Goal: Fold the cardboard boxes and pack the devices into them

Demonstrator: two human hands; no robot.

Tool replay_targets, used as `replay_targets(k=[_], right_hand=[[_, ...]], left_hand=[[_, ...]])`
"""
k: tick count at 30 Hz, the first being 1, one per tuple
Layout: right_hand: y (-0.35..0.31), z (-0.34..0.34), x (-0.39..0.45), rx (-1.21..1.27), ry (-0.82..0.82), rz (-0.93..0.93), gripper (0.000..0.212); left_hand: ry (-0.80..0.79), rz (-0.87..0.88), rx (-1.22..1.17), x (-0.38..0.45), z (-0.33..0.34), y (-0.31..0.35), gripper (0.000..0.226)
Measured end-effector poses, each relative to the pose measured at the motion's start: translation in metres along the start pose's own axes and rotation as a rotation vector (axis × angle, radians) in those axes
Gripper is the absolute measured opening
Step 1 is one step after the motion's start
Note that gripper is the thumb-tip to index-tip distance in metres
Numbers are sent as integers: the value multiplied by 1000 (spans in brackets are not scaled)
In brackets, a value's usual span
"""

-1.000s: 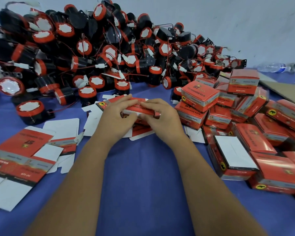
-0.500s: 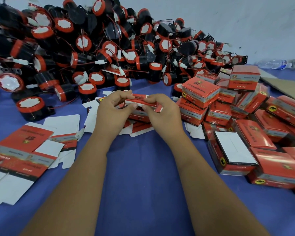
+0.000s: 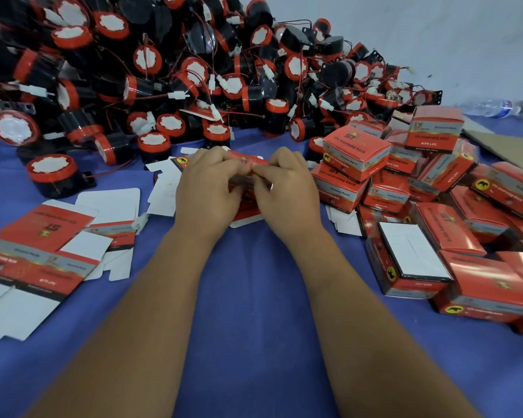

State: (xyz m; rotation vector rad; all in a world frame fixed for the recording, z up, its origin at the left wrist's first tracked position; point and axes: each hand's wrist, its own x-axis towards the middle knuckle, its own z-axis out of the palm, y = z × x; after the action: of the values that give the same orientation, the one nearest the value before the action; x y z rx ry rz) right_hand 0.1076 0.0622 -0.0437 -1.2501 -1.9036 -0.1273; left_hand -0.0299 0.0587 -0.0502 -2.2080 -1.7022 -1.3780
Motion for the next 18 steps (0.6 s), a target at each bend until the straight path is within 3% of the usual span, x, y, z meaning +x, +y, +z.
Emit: replay_targets(k=[7,12,15,18], right_hand=[[-2,4,-1,20,-109,76,19],[3,9,-4,276,-230,233,24],[6,3,-3,275,-119,223,29],[6,-5,1,149,69,92,30]], left_hand=[[-43,-176,18,2,4,11,14],[-42,-86,-8,-2,1,7,19],[-19,-34,-66,-1,-1,5,27],[58,-34,-129,0,-2,9,30]])
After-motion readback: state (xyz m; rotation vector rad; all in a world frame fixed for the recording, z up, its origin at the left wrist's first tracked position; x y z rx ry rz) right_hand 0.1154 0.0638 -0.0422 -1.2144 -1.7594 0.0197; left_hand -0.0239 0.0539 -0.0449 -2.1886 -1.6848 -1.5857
